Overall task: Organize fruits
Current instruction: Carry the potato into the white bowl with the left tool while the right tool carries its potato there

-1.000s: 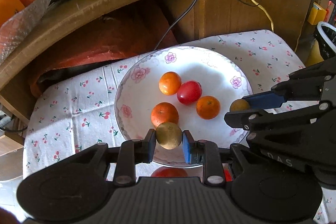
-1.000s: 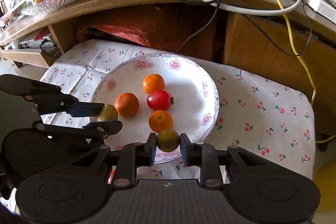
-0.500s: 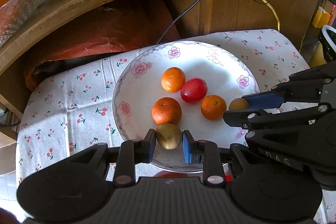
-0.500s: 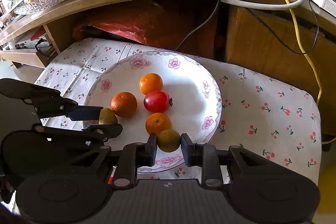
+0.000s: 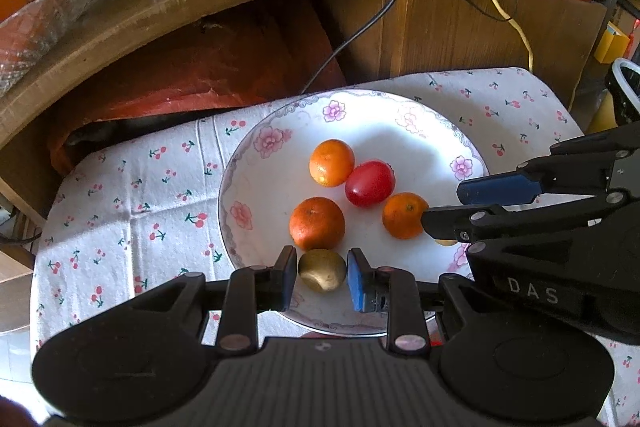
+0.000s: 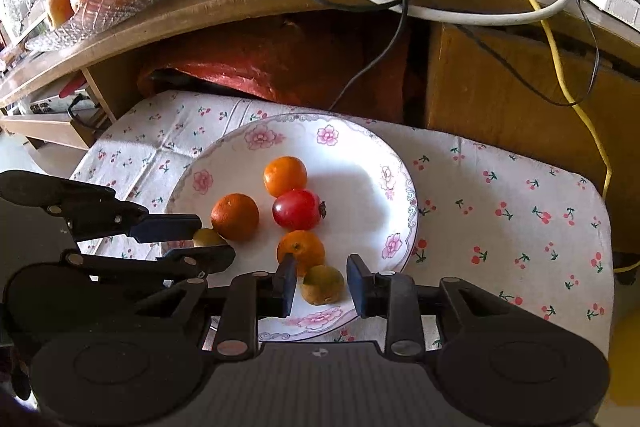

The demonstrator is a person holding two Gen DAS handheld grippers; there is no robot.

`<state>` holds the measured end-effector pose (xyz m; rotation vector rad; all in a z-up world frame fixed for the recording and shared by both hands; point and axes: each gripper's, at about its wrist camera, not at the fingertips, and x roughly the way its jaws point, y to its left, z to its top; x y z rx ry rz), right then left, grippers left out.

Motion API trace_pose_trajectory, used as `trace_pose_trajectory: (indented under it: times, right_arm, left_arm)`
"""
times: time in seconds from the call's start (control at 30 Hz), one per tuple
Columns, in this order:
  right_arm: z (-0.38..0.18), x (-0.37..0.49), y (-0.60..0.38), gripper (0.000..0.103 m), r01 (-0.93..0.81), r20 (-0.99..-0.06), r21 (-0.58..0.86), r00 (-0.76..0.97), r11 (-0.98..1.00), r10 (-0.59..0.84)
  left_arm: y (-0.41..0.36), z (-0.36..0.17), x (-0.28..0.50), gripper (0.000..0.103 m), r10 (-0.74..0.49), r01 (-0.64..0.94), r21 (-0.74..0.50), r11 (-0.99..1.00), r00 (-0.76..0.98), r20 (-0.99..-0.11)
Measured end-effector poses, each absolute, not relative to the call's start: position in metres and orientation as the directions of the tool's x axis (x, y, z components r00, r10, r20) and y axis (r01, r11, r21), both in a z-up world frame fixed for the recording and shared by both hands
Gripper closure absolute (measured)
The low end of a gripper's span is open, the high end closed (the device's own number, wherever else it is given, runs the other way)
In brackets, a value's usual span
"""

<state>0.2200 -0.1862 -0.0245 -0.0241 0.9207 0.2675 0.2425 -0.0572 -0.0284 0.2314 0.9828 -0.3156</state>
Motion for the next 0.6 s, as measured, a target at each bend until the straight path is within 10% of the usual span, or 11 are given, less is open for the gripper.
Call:
trace_pose_trajectory:
  times: [0.6]
  right_arm:
    - [-0.002, 0.201, -0.183, 0.077, -0.231, -0.760, 0.096, 0.612, 0.968, 0.221]
  left_arm:
    - [-0.047, -0.006, 0.224, 0.067, -0.180, 0.358, 0.041, 0.933, 0.561, -0.808]
